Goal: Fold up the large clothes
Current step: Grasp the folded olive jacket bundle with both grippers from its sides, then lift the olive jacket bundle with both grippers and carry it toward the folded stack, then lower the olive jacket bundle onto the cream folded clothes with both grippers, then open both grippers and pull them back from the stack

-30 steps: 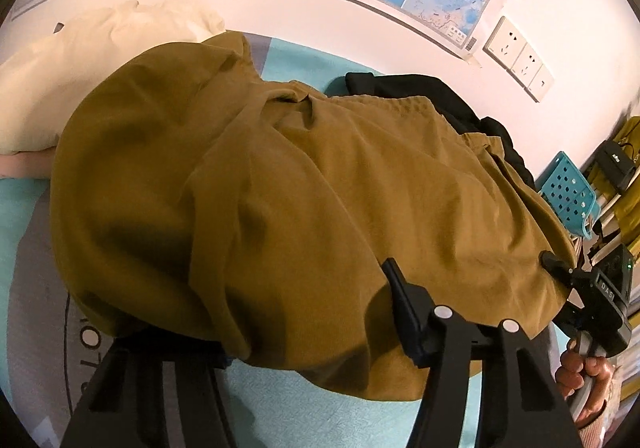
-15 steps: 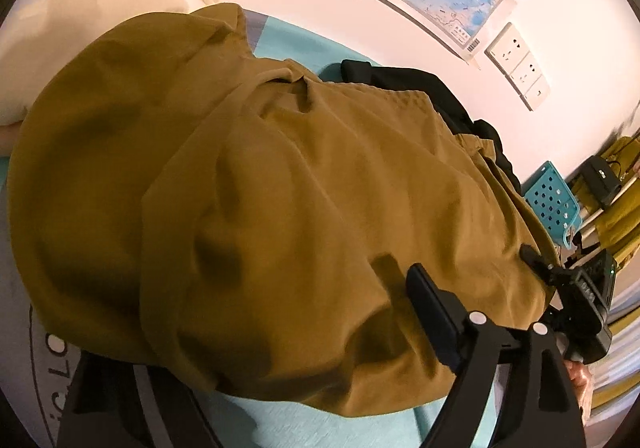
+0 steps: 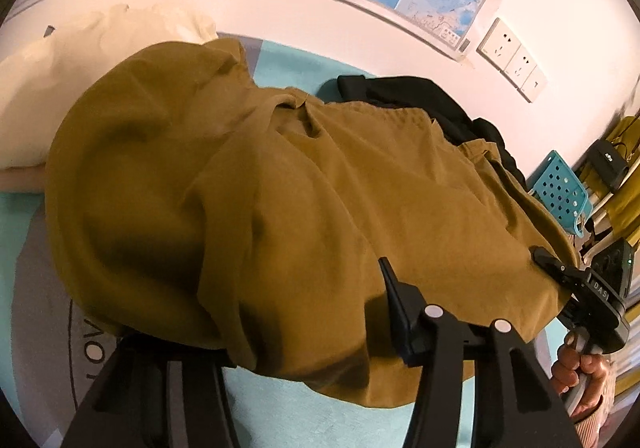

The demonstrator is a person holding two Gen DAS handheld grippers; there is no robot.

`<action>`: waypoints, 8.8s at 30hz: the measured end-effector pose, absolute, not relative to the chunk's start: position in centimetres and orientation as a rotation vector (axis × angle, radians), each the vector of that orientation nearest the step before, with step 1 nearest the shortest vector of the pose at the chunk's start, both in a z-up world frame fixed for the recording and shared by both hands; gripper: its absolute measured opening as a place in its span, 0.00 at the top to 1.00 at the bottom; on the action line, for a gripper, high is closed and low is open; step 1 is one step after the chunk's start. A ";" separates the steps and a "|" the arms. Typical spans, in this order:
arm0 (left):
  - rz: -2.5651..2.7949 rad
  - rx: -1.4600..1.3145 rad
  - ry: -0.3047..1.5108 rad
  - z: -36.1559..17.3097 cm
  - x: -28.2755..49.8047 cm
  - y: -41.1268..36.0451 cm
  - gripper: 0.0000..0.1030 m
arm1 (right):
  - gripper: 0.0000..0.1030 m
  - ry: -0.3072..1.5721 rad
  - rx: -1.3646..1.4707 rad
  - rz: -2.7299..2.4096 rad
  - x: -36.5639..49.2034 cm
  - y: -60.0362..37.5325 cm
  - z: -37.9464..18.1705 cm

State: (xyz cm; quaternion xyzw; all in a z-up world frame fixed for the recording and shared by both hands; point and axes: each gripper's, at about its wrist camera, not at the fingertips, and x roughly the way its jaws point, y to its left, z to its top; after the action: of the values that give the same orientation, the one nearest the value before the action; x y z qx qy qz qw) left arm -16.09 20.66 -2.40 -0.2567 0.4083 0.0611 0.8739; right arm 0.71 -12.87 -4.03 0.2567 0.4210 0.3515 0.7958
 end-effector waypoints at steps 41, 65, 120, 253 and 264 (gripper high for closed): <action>0.072 -0.554 0.910 -2.9 -13.8 22.3 0.43 | 0.49 0.939 0.568 0.763 1.5 -11.3 -4.0; 0.077 -0.582 0.937 -4.1 -11.7 22.8 0.43 | 0.68 0.939 0.548 0.744 2.7 -10.2 -4.8; 0.183 -0.364 0.531 20.2 -15.6 38.8 0.62 | 0.87 0.517 0.459 1.257 3.6 8.1 18.9; 0.549 -0.230 0.664 -1.2 -17.7 39.4 0.10 | 0.45 0.867 -0.078 1.321 -1.0 27.4 2.4; 0.579 -0.260 0.670 -2.0 -17.8 38.6 0.08 | 0.41 0.862 -0.059 1.308 -1.2 26.2 2.7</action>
State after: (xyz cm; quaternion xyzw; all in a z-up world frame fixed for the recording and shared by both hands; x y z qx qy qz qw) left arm -17.80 38.61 -2.01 -0.1255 0.3233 0.2795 0.8953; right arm -1.19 26.22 2.74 -0.0264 0.3881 0.5890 0.7083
